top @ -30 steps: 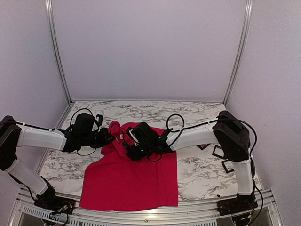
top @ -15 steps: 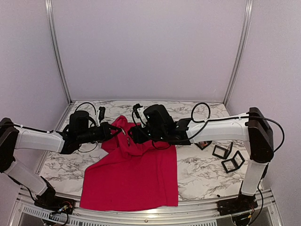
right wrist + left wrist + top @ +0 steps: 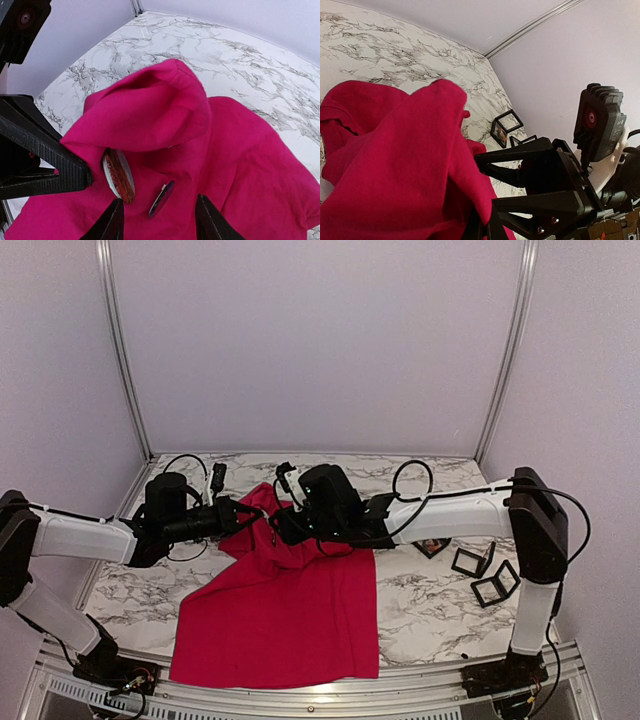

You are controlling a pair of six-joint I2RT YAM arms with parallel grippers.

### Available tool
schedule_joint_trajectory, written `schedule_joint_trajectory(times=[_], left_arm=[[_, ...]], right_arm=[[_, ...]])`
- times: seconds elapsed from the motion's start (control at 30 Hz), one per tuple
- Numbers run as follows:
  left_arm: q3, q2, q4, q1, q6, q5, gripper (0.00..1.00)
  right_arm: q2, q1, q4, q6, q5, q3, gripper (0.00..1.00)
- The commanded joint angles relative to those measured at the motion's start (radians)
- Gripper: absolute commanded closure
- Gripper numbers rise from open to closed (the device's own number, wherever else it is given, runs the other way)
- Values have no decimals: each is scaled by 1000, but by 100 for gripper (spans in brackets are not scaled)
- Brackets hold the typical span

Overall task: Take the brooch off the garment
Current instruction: Pick up the brooch from the flattened clothing.

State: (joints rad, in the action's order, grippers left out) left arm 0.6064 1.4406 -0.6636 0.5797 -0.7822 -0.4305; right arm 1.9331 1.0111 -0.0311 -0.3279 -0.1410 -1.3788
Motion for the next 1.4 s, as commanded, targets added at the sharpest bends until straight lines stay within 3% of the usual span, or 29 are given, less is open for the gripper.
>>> schedule_joint_trajectory(times=[0.0, 1.2, 1.37], left_arm=[[12, -23, -40, -3, -2, -30, 100], [27, -52, 6, -3, 20, -28, 100], [29, -51, 8, -3, 22, -33, 100]], right_arm=[[20, -3, -38, 23, 0, -35, 55], [44, 30, -96, 55, -8, 7, 61], [58, 30, -99, 59, -25, -16, 66]])
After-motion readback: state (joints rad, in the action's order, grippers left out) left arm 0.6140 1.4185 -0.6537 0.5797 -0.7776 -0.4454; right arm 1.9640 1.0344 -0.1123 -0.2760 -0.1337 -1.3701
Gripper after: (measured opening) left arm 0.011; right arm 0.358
